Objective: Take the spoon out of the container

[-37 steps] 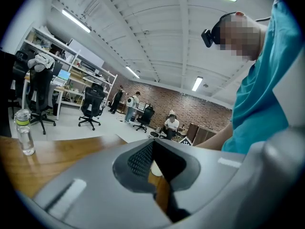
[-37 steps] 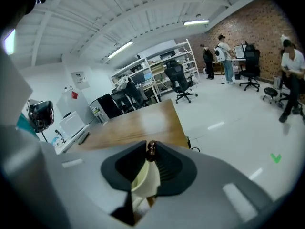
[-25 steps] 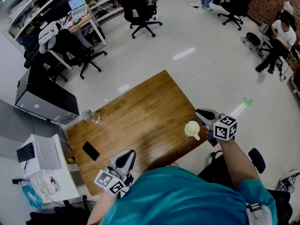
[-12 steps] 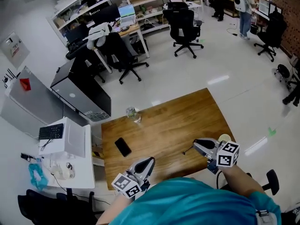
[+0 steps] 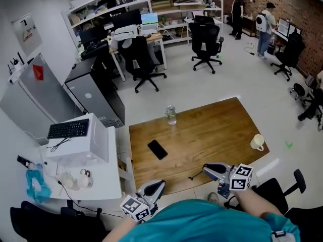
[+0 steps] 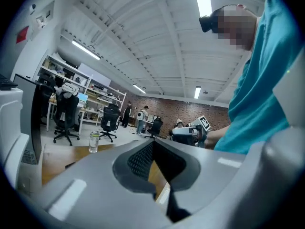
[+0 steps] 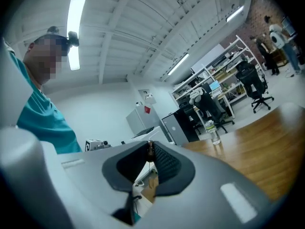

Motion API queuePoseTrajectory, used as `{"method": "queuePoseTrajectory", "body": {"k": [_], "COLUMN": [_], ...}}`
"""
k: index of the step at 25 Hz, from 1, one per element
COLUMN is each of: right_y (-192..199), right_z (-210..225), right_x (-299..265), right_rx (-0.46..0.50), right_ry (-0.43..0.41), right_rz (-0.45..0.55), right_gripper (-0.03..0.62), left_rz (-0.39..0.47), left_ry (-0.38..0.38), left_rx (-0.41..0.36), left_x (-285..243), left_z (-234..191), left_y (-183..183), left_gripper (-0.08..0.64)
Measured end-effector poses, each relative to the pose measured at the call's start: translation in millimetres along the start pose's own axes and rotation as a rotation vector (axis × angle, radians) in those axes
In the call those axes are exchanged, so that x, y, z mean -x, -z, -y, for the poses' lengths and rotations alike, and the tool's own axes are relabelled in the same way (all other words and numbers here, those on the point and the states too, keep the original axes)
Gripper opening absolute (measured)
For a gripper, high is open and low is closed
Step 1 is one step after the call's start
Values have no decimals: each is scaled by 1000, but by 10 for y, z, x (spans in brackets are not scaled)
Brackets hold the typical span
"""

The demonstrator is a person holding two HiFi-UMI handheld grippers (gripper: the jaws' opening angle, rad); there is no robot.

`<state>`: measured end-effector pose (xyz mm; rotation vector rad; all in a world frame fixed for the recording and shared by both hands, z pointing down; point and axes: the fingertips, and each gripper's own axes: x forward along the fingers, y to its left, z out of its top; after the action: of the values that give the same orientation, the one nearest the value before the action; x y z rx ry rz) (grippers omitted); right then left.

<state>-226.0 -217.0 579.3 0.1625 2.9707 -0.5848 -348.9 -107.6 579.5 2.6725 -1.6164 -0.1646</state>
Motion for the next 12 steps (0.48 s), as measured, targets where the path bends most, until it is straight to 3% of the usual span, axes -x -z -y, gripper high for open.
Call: {"method": "queuePoseTrajectory", "body": {"k": [3, 6, 12], "right_y": [-96, -122, 68], "right_z": [-377, -368, -955], "right_x": [-189, -16, 722], "right_rx": [42, 71, 122], "right_ry": [-10, -23, -37], "right_rz": [-33, -32, -23], "right_gripper": [40, 41, 41], "left_rz": [17, 40, 45], "left_ry": [-8, -25, -38], "left_rx": [23, 6, -9], "left_x": [284, 188, 333], "left_z": [-4, 138, 1166], "left_y": [-136, -75, -45], "left_gripper": [-2, -3, -2]}}
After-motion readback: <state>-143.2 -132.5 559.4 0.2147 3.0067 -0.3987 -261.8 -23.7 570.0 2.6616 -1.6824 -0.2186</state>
